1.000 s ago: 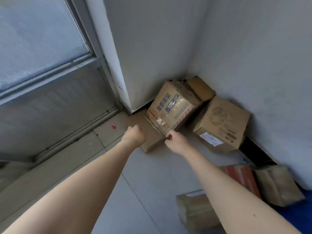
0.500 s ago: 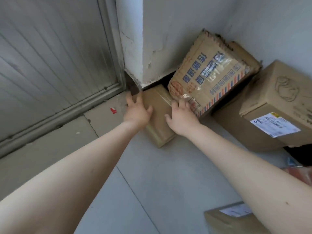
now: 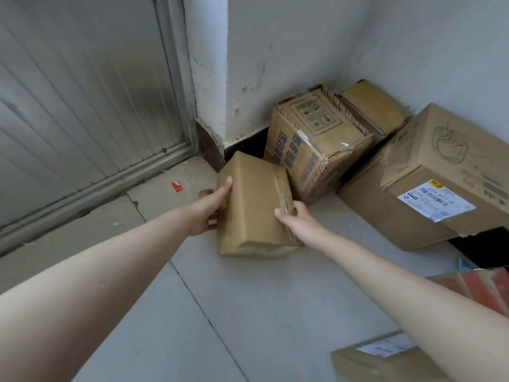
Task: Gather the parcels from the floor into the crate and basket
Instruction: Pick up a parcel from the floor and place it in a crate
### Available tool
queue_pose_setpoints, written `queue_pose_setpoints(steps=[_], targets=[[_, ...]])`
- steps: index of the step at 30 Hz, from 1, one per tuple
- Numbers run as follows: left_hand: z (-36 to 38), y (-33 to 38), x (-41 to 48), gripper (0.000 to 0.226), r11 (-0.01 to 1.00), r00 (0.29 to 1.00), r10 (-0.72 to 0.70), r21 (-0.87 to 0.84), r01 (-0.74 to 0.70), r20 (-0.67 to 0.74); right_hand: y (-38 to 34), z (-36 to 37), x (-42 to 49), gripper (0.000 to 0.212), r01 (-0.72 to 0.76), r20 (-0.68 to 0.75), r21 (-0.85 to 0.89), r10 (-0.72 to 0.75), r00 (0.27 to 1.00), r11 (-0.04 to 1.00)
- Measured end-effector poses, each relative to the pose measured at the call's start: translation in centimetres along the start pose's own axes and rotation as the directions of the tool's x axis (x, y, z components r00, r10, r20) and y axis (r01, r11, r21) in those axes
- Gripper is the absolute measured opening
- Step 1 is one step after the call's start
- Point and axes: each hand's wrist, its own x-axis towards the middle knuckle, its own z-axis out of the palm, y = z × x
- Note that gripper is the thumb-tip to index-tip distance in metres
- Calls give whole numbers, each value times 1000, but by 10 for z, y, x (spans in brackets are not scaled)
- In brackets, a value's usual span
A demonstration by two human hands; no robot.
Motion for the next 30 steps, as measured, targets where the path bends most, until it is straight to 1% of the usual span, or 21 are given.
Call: queue_pose_setpoints(steps=[1,2,4,5,6,7,9,10,11,12,14,16,18,19,21,22,23,25,27,28,30], targets=[[0,7,-2,89,998,999,32,44,-34,39,-3,-5,1,77,5,-32,50,-3,999,999],[2,13,-5,77,995,995,79,52,-82,58,-8,-11,0,89,3,-49,94,1,999,996],[9,22,-11,40,982,983,185,-21,-185,1,-20,-19,-5,117,-18,1,189,18,1000,982],[15,24,-16,26,969,970,238,-55,-240,-53,-25,-22,-9,124,-53,58,273,39,998,960],[21,24,-19,19,954,954,284,-76,-291,-93,-29,-26,-13,117,-67,118,367,25,993,928],[26,22,-22,23,938,940,323,-93,-333,-106,-31,-28,-20,98,-63,155,454,-10,988,889],[33,19,-28,53,925,926,357,-95,-369,-121,-23,-29,-26,56,-70,173,608,-46,984,790],[34,19,-30,70,927,923,360,-60,-370,-134,-15,-28,-27,48,-85,172,679,-45,984,729],[36,20,-34,88,927,916,373,9,-376,-149,-7,-26,-31,46,-104,176,735,-41,983,670],[35,21,-35,102,915,900,402,100,-391,-167,2,-23,-30,46,-120,177,766,-28,984,632],[39,21,-40,115,858,853,487,285,-428,-186,15,-19,-27,50,-167,169,789,52,984,591],[50,17,-45,116,769,807,562,474,-429,-181,25,-17,-26,51,-218,141,775,174,975,593],[61,11,-44,109,682,783,590,642,-351,-199,33,-18,-24,50,-221,84,749,242,967,625],[65,8,-42,105,685,813,542,672,-281,-213,38,-19,-23,51,-211,43,738,268,962,640],[69,1,-35,109,724,905,337,685,-74,-258,45,-24,-21,57,-183,-40,708,296,954,683],[69,-3,-32,115,717,933,235,697,23,-272,47,-28,-21,62,-171,-56,695,290,955,699],[68,-7,-31,117,705,947,180,706,66,-268,48,-30,-22,70,-168,-46,687,274,961,707],[69,-10,-28,108,732,956,193,681,8,-219,47,-32,-25,84,-173,11,641,217,976,748],[73,-7,-30,101,777,951,267,619,-115,-159,45,-28,-28,91,-168,43,579,176,983,798],[76,-4,-31,101,774,937,321,609,-176,-137,44,-25,-27,94,-163,39,566,172,984,808],[81,6,-34,99,682,886,456,674,-283,-89,41,-20,-25,99,-150,21,568,169,985,809]])
